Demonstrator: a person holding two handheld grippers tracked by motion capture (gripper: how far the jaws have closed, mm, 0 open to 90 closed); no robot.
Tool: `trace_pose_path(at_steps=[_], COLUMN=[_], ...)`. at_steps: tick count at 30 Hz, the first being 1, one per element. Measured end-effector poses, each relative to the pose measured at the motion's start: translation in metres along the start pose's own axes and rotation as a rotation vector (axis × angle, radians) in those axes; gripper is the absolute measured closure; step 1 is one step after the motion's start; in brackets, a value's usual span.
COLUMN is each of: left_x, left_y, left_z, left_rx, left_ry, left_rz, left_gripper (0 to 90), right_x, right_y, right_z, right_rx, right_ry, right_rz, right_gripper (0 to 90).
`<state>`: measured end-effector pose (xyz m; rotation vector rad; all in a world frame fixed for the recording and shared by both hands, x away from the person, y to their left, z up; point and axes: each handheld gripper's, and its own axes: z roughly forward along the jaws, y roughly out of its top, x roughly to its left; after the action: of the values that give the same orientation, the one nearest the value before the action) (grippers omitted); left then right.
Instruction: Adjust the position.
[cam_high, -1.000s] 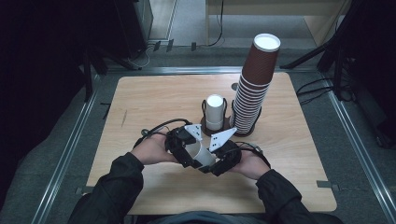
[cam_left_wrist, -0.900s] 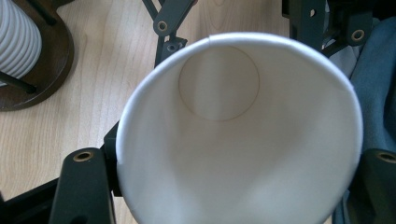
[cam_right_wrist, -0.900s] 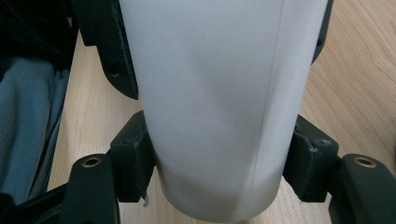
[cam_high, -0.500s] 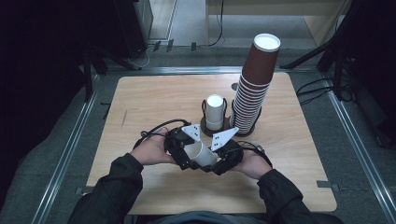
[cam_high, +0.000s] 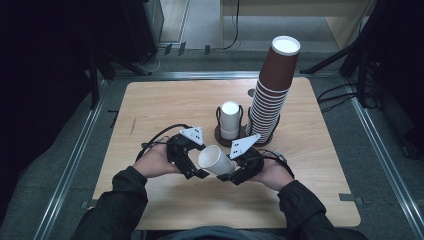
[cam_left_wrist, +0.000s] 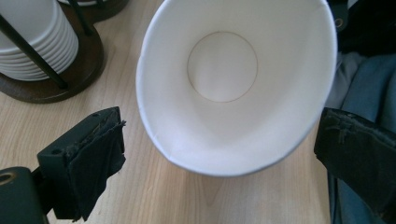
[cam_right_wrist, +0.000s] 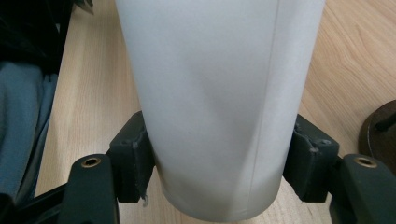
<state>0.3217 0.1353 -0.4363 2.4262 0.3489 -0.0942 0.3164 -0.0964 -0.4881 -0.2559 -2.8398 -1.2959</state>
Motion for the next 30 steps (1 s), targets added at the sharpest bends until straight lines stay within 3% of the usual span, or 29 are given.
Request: trace_pose_path(at_steps=[1,3,4,8,14,18,27,30], left_x=[0.001,0.001,0.002,0.003,-0.001,-0.001,-0.006,-0.009], left_y=[-0.002,-0.003,-0.005,-0.007,-0.005,-0.001,0.004,0.004], left_z=[-0.003,-0.004,-0.006,-0.007,-0.004,-0.002,0.006,0.006], left_rx=[-0.036,-0.061,-0.112,-0.166,-0.198,-0.232,-0.224,-0.232], left_ry=[0.002,0.013,0.006,-0.016,0.001,-0.033,-0.027,-0.003], left_rz=[-0.018,-0.025,-0.047,-0.072,-0.079,-0.088,-0.075,-0.056], left_gripper=[1.9,1.9,1.9,2.0,2.1,2.2,8.9,14.3], right_x=[-0.001,-0.001,-0.001,-0.002,-0.002,-0.001,0.001,0.002], right_y=[0.0,0.0,0.0,0.0,0.001,0.002,0.004,0.004], right_z=[-0.001,-0.002,-0.003,-0.005,-0.008,-0.008,-0.004,-0.003], right_rx=[-0.007,-0.017,-0.02,-0.037,-0.078,-0.093,-0.113,-0.107], right_ry=[0.0,-0.005,-0.004,-0.006,0.011,0.022,0.05,0.056], right_rz=[0.004,0.003,0.008,0.003,0.02,0.021,0.027,0.032], right_gripper=[34.5,34.5,34.4,34.4,34.4,34.4,34.4,34.4])
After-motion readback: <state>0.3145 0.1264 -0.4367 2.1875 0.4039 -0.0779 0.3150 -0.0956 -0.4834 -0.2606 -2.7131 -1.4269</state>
